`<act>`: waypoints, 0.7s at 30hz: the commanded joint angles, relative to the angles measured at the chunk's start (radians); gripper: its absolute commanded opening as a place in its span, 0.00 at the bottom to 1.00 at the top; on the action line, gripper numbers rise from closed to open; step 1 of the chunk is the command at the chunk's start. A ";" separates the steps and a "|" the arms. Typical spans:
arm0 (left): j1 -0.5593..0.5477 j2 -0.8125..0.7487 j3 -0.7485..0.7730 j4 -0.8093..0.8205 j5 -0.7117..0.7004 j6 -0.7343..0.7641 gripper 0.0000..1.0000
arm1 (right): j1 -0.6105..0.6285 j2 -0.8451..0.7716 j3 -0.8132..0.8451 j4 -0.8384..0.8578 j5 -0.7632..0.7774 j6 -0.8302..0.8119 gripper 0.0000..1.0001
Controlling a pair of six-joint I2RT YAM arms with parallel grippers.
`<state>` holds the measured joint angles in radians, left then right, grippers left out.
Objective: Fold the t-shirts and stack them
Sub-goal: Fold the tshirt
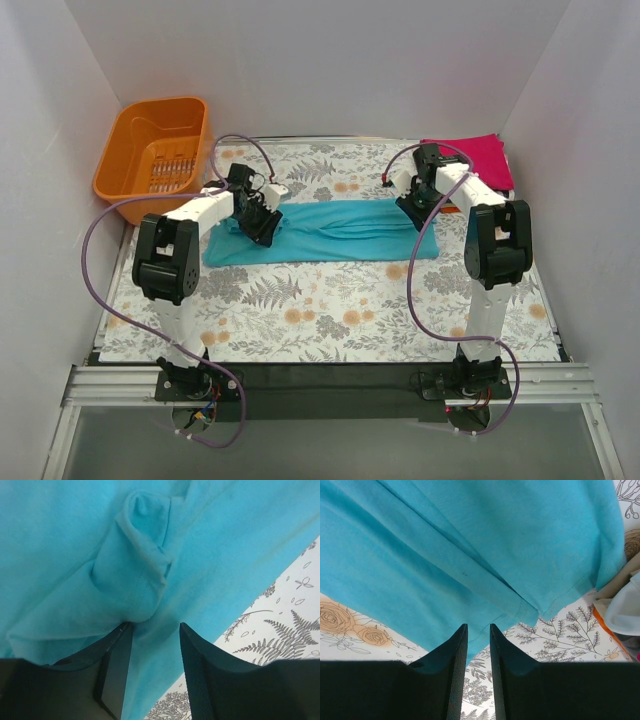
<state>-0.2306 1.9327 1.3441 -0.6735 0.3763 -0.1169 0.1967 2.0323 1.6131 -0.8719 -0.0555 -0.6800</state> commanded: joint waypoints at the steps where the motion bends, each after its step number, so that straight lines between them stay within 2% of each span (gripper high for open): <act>1: 0.010 -0.084 0.075 -0.003 0.052 -0.038 0.41 | -0.005 -0.012 0.030 -0.007 -0.007 0.010 0.27; 8: 0.010 -0.141 0.125 0.008 0.087 -0.109 0.43 | -0.011 0.005 0.062 -0.010 -0.032 -0.009 0.26; 12: 0.010 -0.133 0.145 0.005 0.082 -0.125 0.43 | -0.010 0.034 0.079 -0.001 -0.003 -0.026 0.29; 13: 0.010 -0.132 0.147 0.005 0.084 -0.128 0.49 | -0.008 0.043 0.091 0.001 0.002 -0.027 0.29; 21: 0.008 -0.113 0.141 0.025 0.091 -0.158 0.50 | 0.012 0.124 0.123 0.031 0.051 -0.046 0.34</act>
<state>-0.2237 1.8404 1.4712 -0.6647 0.4393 -0.2531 0.1967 2.1296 1.6939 -0.8600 -0.0280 -0.7097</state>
